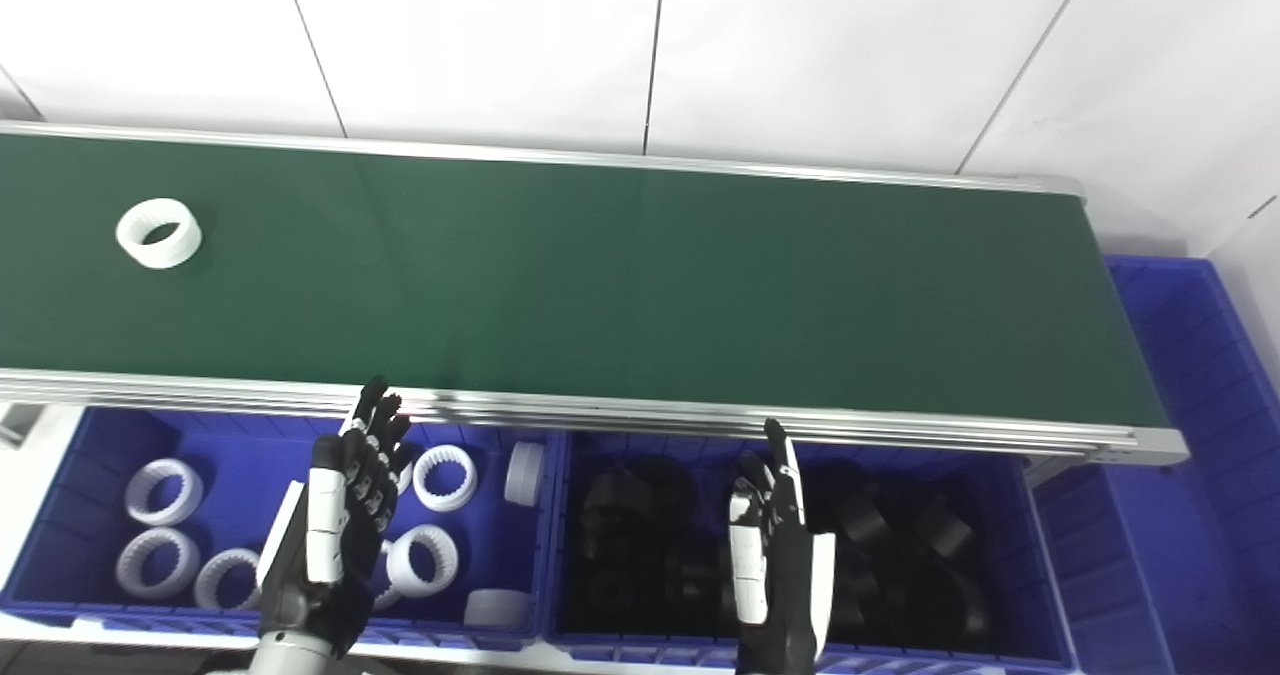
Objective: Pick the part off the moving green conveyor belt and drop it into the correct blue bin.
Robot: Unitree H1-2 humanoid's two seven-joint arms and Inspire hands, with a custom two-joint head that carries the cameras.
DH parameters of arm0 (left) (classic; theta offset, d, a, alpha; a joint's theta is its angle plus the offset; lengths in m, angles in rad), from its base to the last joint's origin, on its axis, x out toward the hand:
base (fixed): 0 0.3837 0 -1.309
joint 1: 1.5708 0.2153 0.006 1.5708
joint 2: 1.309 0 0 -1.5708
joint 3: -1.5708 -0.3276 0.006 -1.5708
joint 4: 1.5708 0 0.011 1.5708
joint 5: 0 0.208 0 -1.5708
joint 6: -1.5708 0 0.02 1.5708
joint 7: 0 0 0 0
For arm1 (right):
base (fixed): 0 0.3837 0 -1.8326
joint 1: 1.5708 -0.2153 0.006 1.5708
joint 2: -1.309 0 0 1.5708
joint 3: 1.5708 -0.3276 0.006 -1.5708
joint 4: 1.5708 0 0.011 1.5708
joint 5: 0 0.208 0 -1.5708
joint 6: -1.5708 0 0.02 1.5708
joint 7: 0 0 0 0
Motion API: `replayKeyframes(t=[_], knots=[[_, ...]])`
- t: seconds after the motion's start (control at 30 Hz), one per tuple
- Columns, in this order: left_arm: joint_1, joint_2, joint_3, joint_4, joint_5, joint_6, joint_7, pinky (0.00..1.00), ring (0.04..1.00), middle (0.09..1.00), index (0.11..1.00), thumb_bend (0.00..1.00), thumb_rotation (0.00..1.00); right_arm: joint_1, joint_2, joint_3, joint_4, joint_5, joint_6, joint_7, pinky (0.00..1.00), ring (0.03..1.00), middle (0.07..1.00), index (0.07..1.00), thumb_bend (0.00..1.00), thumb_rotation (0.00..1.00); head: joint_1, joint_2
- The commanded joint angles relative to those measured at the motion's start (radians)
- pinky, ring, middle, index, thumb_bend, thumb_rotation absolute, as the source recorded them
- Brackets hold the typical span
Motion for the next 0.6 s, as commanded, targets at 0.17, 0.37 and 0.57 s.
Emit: replayKeyframes(t=[0.17, 0.37, 0.57], knots=[[-0.015, -0.019, -0.014, 0.074, 0.056, -0.137, 0.026, 1.00, 1.000, 1.000, 1.000, 0.54, 1.00, 0.006, 0.019, 0.000, 0.031, 0.046, -0.083, 0.028, 0.88, 0.925, 0.989, 0.976, 0.67, 1.00, 0.075, -0.081], [-0.025, -0.031, -0.032, 0.135, 0.124, -0.215, 0.062, 1.00, 0.983, 1.000, 1.000, 0.61, 0.99, -0.005, 0.007, -0.023, 0.058, 0.078, -0.104, 0.045, 0.88, 0.937, 1.000, 0.991, 0.67, 1.00, 0.111, -0.117], [-0.028, -0.042, -0.047, 0.160, 0.148, -0.238, 0.075, 1.00, 0.980, 1.000, 1.000, 0.62, 1.00, -0.008, -0.001, -0.045, 0.062, 0.105, -0.107, 0.071, 0.90, 0.950, 1.000, 1.000, 0.63, 1.00, 0.152, -0.121]])
